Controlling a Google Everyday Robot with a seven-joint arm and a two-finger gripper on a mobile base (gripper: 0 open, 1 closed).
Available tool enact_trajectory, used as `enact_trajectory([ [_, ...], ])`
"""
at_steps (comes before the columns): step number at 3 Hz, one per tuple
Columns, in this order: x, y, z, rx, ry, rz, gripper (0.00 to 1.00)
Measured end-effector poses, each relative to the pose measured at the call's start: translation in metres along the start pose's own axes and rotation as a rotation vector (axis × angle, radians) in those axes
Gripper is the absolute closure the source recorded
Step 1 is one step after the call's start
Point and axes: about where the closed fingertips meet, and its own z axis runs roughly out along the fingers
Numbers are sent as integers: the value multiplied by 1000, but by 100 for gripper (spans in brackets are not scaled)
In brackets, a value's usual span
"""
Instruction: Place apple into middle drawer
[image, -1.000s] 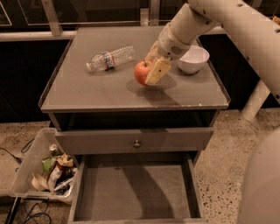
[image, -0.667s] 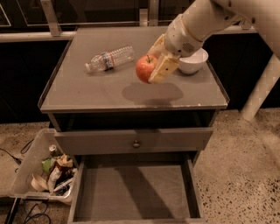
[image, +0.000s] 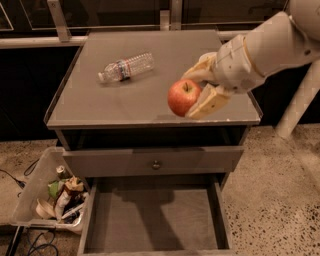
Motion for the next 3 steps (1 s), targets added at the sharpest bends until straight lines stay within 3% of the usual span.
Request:
enact_trajectory([
  [1, 19, 39, -3, 40, 23, 22, 100],
  [3, 79, 107, 77, 36, 75, 95, 100],
])
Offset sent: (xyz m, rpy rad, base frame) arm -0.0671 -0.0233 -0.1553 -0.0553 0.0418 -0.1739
